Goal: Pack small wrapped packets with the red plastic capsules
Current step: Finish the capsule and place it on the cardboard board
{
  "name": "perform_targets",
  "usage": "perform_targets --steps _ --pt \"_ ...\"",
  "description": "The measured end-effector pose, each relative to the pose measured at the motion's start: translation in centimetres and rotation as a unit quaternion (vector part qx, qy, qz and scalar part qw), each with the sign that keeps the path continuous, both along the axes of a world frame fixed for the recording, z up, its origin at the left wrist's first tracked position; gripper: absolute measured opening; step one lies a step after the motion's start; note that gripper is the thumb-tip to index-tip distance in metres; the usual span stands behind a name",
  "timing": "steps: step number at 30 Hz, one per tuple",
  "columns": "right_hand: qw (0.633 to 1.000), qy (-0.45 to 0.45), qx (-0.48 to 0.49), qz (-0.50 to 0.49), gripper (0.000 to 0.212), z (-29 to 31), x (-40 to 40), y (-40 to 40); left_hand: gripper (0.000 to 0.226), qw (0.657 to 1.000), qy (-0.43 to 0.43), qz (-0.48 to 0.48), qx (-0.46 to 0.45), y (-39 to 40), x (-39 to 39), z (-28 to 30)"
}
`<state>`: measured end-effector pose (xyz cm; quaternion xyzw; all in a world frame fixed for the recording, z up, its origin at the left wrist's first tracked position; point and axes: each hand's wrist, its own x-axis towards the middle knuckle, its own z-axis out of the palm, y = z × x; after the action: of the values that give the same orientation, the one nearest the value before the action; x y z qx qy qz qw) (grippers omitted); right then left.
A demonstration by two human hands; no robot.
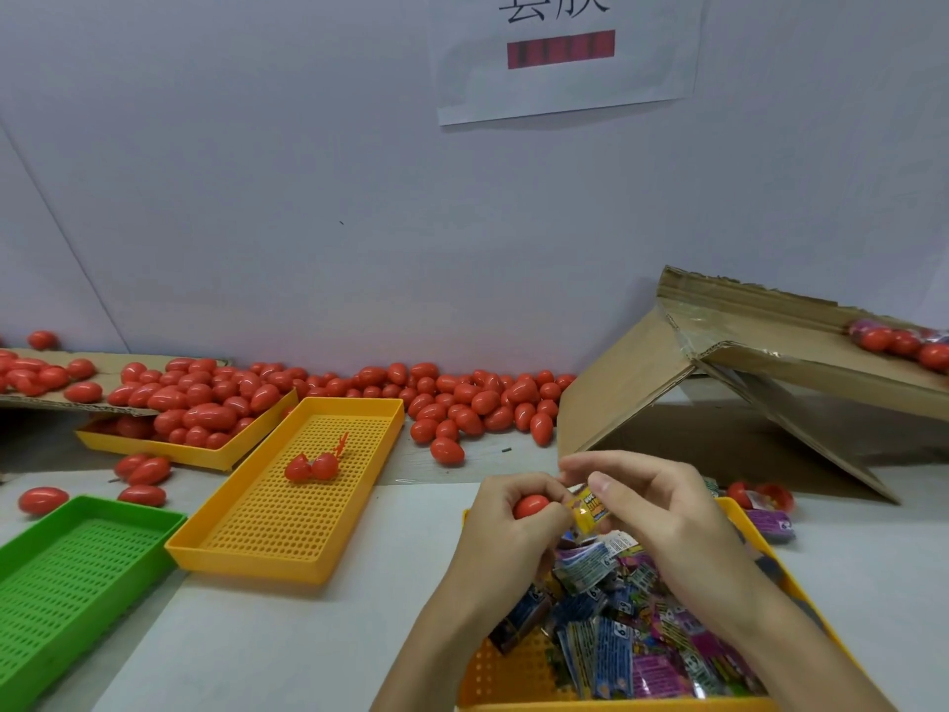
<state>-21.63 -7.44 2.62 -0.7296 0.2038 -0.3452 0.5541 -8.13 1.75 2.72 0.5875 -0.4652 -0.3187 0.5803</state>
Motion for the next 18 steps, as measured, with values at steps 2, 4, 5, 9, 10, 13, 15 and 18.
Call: perform_targets --steps 2,4,5,9,10,13,15,18 --pt "1.000 0.001 -0.007 -0.016 0.023 -0.08 -0.12 -0.23 0.009 1.000 0.008 0.003 -0.009 -0.02 0.15 0.03" --pt "1.000 -0.001 -0.005 -0.014 0.027 -0.13 -0.26 -0.39 0.010 1.000 0.017 0.004 -0.019 -0.08 0.34 -0.06" --pt "1.000 -0.004 -0.004 -0.010 0.027 -0.10 -0.30 -0.40 0.011 1.000 0.021 0.005 -0.022 -0.11 0.43 -0.10" --pt "1.000 0.006 0.002 0.007 0.018 -0.34 -0.27 -0.55 0.011 0.999 0.035 0.001 -0.027 -0.13 0.60 -0.20" --pt "1.000 0.009 0.007 0.011 0.019 -0.41 -0.23 -0.59 0.010 0.999 0.039 0.000 -0.027 -0.14 0.61 -0.24" --pt "0.999 0.018 0.028 0.034 0.035 -0.55 -0.10 -0.73 0.010 0.998 0.055 -0.005 -0.029 -0.16 0.66 -0.31" --pt "0.997 0.027 0.051 0.047 0.051 -0.56 -0.08 -0.71 0.011 0.998 0.053 -0.006 -0.025 -0.13 0.71 -0.29" --pt "0.993 0.063 0.090 0.032 0.075 -0.63 -0.13 -0.71 0.010 1.000 0.021 -0.020 -0.003 -0.05 0.61 -0.36"
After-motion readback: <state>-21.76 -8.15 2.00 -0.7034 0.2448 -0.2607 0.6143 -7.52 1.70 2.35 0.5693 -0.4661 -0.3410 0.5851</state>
